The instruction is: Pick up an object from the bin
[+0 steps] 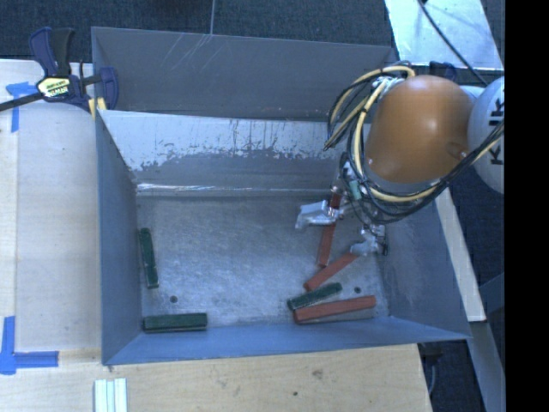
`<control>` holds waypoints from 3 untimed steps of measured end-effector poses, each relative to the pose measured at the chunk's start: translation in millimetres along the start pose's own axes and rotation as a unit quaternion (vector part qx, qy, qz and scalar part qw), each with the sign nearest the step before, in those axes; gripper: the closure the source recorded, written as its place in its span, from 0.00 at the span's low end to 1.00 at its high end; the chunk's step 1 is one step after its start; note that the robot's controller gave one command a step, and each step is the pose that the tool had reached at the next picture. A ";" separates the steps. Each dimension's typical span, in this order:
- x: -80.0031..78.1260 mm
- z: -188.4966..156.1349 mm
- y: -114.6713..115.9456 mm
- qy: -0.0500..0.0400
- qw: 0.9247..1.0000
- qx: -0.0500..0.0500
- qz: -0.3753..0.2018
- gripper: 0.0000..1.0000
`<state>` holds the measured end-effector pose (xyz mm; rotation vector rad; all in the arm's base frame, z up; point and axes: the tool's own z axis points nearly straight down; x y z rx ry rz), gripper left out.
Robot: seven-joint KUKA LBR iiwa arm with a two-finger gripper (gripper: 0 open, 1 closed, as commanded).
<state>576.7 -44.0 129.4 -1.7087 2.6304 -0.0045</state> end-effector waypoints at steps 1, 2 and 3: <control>-6.2 62.8 -49.5 0.000 0.999 -0.001 -0.033 0.00; -7.1 58.2 -48.7 -0.001 0.999 -0.002 -0.032 1.00; -23.3 -77.5 -41.9 -0.001 0.998 0.003 -0.068 1.00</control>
Offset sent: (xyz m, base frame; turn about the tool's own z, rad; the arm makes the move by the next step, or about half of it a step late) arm 0.0466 -0.0136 -0.0594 -0.0673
